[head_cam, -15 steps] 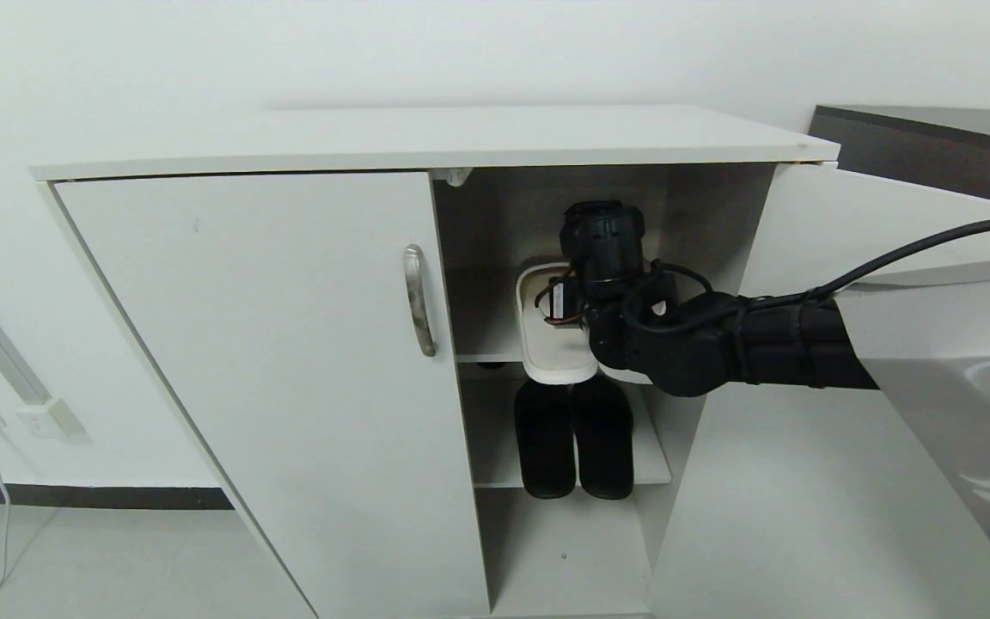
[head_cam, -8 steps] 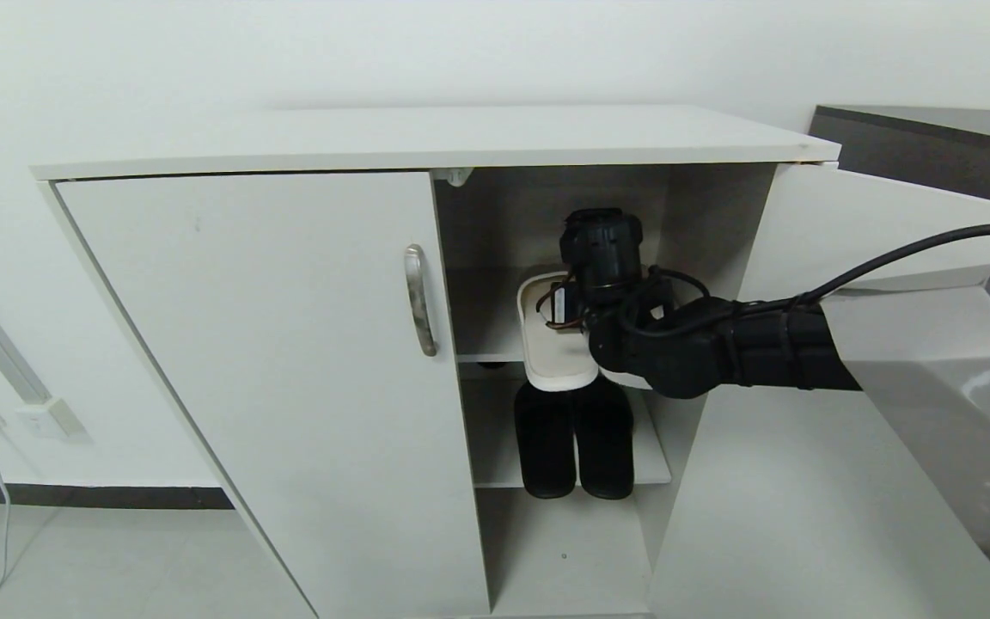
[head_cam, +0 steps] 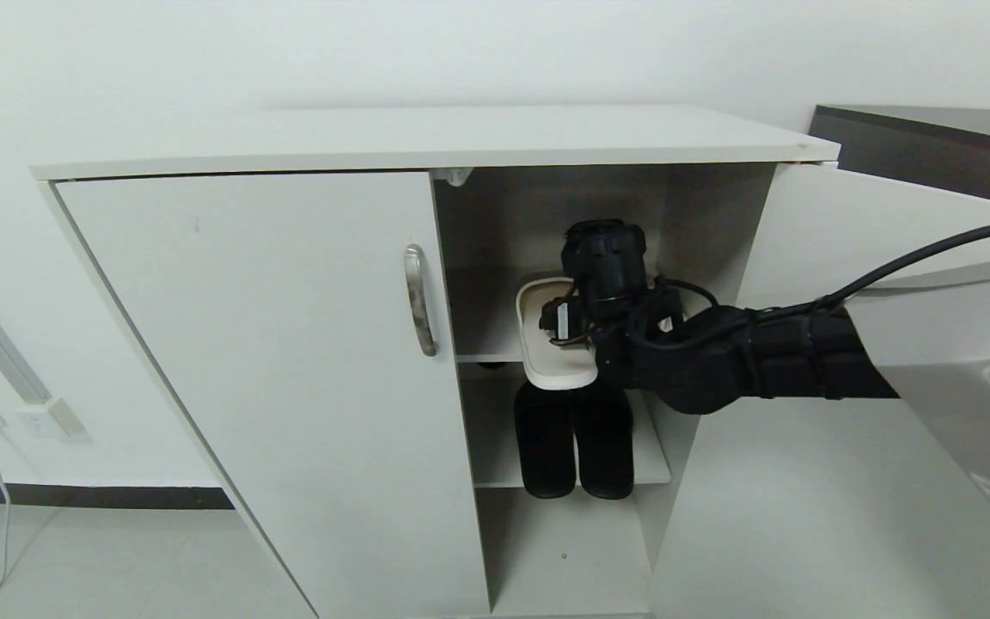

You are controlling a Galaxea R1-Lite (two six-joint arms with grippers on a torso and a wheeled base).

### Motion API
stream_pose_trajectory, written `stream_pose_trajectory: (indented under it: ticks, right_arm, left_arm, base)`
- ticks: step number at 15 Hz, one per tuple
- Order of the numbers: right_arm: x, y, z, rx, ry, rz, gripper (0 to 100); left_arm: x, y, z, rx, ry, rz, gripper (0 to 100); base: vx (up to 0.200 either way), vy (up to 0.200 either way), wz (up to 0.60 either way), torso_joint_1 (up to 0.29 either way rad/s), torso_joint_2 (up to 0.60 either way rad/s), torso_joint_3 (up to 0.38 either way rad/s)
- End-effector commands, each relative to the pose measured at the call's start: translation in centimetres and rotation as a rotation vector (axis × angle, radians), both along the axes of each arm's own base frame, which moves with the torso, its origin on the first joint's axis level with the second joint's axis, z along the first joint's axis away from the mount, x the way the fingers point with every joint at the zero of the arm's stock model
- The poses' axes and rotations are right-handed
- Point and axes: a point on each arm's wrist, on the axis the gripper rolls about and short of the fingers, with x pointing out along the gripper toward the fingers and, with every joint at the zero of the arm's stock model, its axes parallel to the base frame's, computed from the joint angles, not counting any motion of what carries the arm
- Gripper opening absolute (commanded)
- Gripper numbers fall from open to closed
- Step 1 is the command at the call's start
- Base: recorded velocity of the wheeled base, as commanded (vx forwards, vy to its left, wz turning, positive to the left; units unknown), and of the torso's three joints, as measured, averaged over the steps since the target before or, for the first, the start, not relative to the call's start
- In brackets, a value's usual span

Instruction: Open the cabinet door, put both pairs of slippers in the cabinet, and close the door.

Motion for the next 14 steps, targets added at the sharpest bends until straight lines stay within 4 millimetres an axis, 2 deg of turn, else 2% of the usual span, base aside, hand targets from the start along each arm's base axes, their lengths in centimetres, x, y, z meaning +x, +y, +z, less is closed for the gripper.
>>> stream_pose_trajectory:
  ticks: [1,2,3,6,9,10,14]
  right_arm:
    - [-3.7,-1.0,2.5,0.014,-0.012,0.036,100]
    - [-4.8,-1.4,2.9,0.016,-0.015,0.048,100]
    - [-7.0,-2.0,3.2,0.020,-0.017,0.077,100]
    - [-10.9,-3.4,2.4,0.040,-0.020,0.136,100]
    - [-12.4,-4.1,0.3,0.040,-0.017,0.157,100]
    - [-12.7,-3.9,-0.9,0.046,-0.023,0.172,0]
    - [-13.2,-3.0,-1.5,0.044,-0.023,0.204,0]
  left_arm:
    - [0.0,0.0,0.0,0.000,0.000,0.001,0]
    - [0.0,0.0,0.0,0.000,0.001,-0.001,0]
    - [0.0,0.0,0.0,0.000,0.000,0.001,0]
    - [0.0,0.0,0.0,0.000,0.000,0.001,0]
    - [0.0,0.0,0.0,0.000,0.000,-0.001,0]
    - [0.0,0.0,0.0,0.000,0.000,-0.001,0]
    - [0.0,0.0,0.0,0.001,0.000,0.001,0]
  base:
    - [0.000,0.000,0.00,0.000,0.00,0.000]
    - [0.000,0.000,0.00,0.000,0.00,0.000]
    - [0.000,0.000,0.00,0.000,0.00,0.000]
    - [0.000,0.000,0.00,0.000,0.00,0.000]
    - [0.000,0.000,0.00,0.000,0.00,0.000]
    - [0.000,0.000,0.00,0.000,0.00,0.000]
    - [0.000,0.000,0.00,0.000,0.00,0.000]
